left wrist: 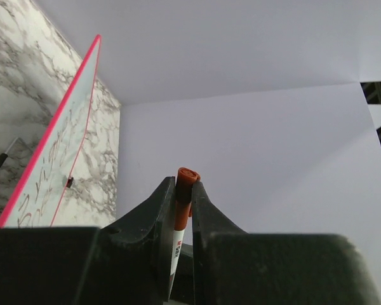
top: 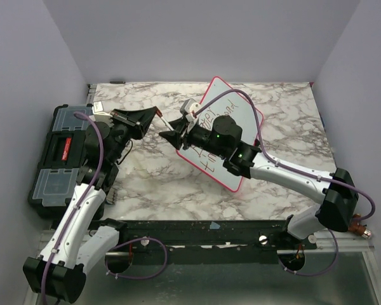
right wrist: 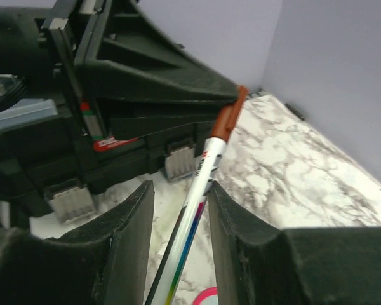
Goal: Write a sentence on the whiteboard
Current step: Insert the whiteboard marker into the pen cap, then put down the whiteboard marker at the center of the board.
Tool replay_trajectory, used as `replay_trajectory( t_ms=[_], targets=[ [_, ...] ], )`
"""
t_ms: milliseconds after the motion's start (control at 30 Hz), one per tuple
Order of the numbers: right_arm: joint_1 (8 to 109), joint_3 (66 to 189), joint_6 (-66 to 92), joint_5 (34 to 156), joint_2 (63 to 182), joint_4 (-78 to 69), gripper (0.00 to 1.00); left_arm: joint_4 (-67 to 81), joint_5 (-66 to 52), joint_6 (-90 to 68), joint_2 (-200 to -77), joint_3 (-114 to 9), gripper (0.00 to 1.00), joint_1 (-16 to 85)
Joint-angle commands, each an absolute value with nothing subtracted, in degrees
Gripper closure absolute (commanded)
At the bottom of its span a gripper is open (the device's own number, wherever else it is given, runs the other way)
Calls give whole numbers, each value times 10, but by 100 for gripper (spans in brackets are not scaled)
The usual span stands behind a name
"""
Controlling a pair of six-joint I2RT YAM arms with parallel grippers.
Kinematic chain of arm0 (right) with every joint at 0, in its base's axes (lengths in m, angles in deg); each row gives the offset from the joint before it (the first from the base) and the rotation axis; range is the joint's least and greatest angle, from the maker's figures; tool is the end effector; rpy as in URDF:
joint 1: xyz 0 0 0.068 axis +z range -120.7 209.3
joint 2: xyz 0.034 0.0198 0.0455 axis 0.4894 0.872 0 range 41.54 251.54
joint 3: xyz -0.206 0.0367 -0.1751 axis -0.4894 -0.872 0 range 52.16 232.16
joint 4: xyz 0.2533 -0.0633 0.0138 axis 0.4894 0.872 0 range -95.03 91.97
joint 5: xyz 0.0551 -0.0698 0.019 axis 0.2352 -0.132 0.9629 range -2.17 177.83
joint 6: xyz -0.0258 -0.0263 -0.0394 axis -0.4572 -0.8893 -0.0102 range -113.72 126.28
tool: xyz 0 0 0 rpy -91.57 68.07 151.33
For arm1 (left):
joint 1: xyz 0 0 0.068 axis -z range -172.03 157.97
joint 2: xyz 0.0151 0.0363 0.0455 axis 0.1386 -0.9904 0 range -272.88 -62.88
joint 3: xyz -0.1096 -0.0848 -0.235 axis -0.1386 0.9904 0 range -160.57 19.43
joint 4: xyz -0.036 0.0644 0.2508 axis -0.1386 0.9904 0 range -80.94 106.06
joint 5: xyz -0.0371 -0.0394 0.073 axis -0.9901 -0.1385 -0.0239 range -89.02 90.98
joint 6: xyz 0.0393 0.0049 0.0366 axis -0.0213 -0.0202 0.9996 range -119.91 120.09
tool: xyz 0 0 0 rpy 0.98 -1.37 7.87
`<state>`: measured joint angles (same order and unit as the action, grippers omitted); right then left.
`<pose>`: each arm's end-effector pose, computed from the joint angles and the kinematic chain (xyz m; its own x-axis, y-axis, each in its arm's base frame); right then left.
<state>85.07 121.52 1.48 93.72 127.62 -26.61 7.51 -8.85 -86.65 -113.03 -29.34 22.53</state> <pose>0.2011 0.3020 0.3731 0.1212 0.0300 -0.9922 -0.8728 0.4793 -0.0921 0.1981 -0.0578 0.3706 -0.4121 -0.9093 -0.0573 0.0263 0.0509 -0.9984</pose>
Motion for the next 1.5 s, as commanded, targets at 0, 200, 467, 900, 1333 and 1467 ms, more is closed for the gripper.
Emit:
replay_trajectory(
  t_ms=[0, 200, 467, 900, 1333, 1467],
  targets=[
    [862, 1220, 32, 971, 1273, -237, 56, 65, -218, -864, -1106, -294, 100, 264],
    [862, 1210, 33, 947, 1238, -208, 31, 69, -215, -862, -1106, -291, 100, 263],
    [862, 1177, 58, 933, 1199, -201, 18, 71, -210, -855, -1111, -293, 100, 261],
    [862, 1165, 89, 838, 1136, -125, 9, 90, -204, -833, -1115, -297, 100, 249],
    [862, 1107, 123, 758, 1080, -109, 8, 185, -218, -766, -1107, -312, 100, 202],
    [862, 1103, 123, 717, 1072, -104, 6, 226, -222, -722, -1108, -325, 100, 178]
  ],
)
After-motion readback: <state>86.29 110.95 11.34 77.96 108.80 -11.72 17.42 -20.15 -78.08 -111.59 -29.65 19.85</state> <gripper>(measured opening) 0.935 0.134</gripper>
